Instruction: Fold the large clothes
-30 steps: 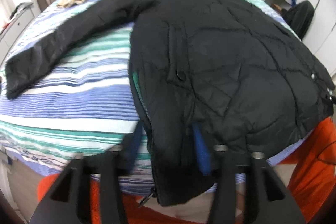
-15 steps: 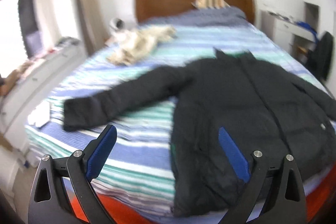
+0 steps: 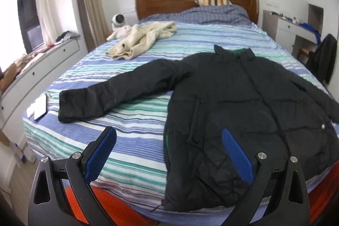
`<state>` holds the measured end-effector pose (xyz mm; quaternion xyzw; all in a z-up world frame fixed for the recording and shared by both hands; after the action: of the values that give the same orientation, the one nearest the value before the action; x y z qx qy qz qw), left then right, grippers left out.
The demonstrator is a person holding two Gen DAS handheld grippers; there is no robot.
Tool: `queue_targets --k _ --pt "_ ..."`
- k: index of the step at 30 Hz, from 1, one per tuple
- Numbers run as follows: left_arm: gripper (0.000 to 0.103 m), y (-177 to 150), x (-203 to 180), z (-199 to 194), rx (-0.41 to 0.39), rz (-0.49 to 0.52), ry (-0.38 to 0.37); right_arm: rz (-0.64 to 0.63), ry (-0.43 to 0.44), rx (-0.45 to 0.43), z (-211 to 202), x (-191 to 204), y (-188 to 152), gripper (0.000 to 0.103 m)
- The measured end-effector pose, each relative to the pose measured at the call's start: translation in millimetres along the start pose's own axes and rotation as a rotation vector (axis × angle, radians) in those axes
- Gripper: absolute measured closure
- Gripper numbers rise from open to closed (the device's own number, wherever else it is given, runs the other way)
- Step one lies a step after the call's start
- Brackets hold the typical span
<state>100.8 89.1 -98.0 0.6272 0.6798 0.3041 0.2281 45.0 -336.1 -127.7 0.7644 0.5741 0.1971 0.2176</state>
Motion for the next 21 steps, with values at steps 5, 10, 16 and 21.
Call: queue_targets --k 5,10,16,21 --pt "0.003 -7.4 -16.6 0.4 0.053 0.054 -0.083 0.005 -0.015 -0.022 -5.8 -4.1 4.5 0.023" --pt "0.003 -13.9 -33.2 1.0 0.117 0.073 -0.143 0.0 -0.025 -0.02 -5.7 -4.2 4.6 0.023" --pt "0.001 -12.5 -34.0 -3.4 0.13 0.042 -0.157 -0.013 -0.03 -0.029 -8.2 0.2 6.2 0.022" --pt "0.001 -12.1 -35.0 -8.4 0.109 0.075 -0.129 -0.019 -0.035 -0.04 -10.3 1.1 6.5 0.022"
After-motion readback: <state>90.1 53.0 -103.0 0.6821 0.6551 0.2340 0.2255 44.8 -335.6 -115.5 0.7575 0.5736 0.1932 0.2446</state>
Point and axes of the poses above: each gripper's, at about its wrist camera, not at the fingertips, and z roughly the way its jaws point, x to its left, y to its top, the point moved 6 cm from there along z, roughly the way its jaws point, and after that the axes turned 7 degrees about x, right-handed, at the moved point
